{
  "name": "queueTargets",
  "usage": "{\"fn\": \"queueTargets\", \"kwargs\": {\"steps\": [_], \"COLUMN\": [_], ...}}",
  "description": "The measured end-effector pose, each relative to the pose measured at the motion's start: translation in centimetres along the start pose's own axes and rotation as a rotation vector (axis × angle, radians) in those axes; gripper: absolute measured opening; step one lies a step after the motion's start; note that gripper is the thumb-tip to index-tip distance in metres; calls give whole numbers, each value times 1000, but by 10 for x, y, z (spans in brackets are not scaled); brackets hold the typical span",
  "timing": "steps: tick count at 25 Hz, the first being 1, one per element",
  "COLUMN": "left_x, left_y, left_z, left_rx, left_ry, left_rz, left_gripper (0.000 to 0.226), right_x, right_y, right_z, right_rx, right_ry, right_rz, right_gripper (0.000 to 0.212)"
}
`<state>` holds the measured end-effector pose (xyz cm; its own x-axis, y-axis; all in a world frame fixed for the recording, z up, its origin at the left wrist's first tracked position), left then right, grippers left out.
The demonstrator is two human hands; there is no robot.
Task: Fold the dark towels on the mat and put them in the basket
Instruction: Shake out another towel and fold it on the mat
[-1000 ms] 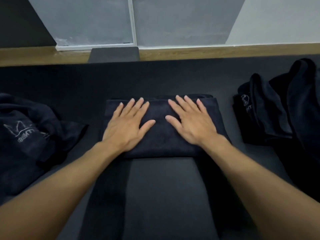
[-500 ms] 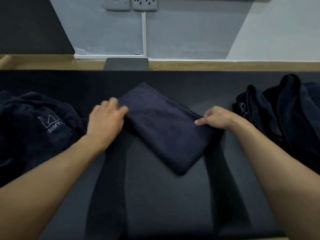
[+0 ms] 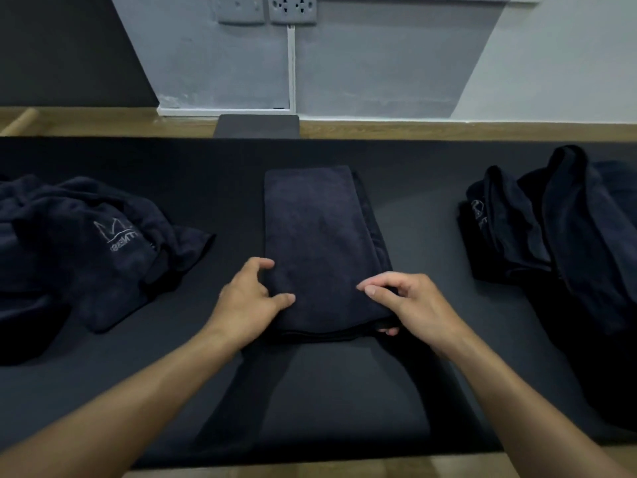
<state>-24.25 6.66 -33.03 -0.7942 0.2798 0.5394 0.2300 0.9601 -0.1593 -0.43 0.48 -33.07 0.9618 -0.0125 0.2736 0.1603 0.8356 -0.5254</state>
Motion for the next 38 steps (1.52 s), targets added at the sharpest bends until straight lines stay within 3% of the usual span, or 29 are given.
{"fn": "queueTargets", "kwargs": {"steps": [2, 6, 8, 11, 14, 19, 22, 24, 26, 31, 33, 35, 37, 38], "left_x": [3, -2, 0, 8, 10, -3, 4, 2, -3, 1, 21, 17, -21, -39], "left_y": [-7, -25, -25, -18, -13, -22, -9, 4, 10, 10, 3, -29, -61, -65], "left_z": [7, 1, -9, -27, -29, -30, -25, -9, 3, 8, -17, -68, -86, -80], "left_rx": [88, 60, -35, -198, -281, -587, -470, -248, -80, -35, -347, -957, -1350, -1382], "left_ry": [-289, -571, -555, -505, -479, 174, 54, -98, -144, -109, 259, 544, 699, 783], "left_rz": [-55, -2, -5, -63, -52, 67, -54, -23, 49, 108, -69, -221, -57, 43], "left_gripper": [53, 54, 49, 32, 31, 32, 11, 6, 10, 21, 16, 14, 18, 23], "right_x": [0, 2, 5, 18, 24, 29, 31, 30, 29, 27, 26, 27, 28, 28], "right_y": [-1, -14, -14, -11, -9, -2, 6, 9, 10, 6, 6, 7, 9, 11], "right_z": [-9, -16, -16, -12, -9, -18, -21, -20, -18, -5, -5, -3, -2, -2], "right_rx": [-74, -113, -56, 63, 77, -25, -104, -151, -168, -110, -125, -141, -148, -153], "right_ry": [105, 230, 131, 108, 151, 73, 69, 46, -57, -420, -466, -467, -454, -446], "right_rz": [114, 410, 303, -22, -124, -181, -164, -155, -217, -442, -451, -457, -458, -454], "right_gripper": [22, 53, 52, 27, 5, 24, 43, 50, 43, 50, 48, 50, 53, 54]}}
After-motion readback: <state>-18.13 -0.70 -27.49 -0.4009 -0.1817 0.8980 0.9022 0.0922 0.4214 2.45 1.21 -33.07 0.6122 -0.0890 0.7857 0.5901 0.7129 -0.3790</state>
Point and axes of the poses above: each hand's wrist, its own y-axis towards the middle knuckle, its own x-axis out of the back of the hand, z = x × y, the point moved 7 cm from there along y, towards the middle knuckle, and after that the axes turned 14 degrees about -x, right-handed, at the moved point
